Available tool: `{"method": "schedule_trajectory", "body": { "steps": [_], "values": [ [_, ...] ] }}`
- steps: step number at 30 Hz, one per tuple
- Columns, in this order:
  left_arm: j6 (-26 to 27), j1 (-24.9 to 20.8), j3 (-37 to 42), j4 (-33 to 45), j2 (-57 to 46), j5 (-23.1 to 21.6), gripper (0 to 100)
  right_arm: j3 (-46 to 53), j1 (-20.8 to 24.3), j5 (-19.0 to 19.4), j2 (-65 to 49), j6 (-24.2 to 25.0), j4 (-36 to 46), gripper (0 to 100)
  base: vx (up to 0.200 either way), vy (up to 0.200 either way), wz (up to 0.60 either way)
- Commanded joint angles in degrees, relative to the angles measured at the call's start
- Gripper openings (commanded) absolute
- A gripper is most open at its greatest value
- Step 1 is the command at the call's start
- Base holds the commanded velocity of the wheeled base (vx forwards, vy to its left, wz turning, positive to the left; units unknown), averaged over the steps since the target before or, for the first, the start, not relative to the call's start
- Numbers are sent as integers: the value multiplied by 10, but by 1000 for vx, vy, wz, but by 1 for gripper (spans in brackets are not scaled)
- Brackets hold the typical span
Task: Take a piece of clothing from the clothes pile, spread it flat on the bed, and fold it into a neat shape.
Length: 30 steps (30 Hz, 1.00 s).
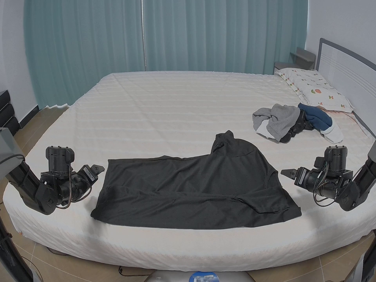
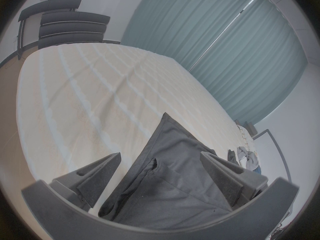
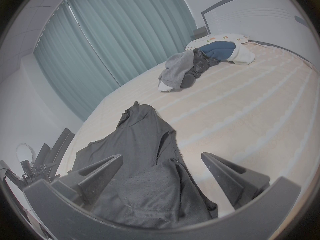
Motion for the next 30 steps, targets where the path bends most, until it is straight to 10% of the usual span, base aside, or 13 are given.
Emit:
{"method": "schedule_trajectory", "body": {
  "steps": [1, 30],
  "values": [
    [-1, 0, 2, -1, -30, 0, 100, -2, 1, 0, -21, 2, 1, 100, 0, 0, 0],
    [-1, -1, 0, -2, -20, -5, 100, -9, 7, 3, -38, 5, 49, 100, 41, 0, 0]
  ]
}}
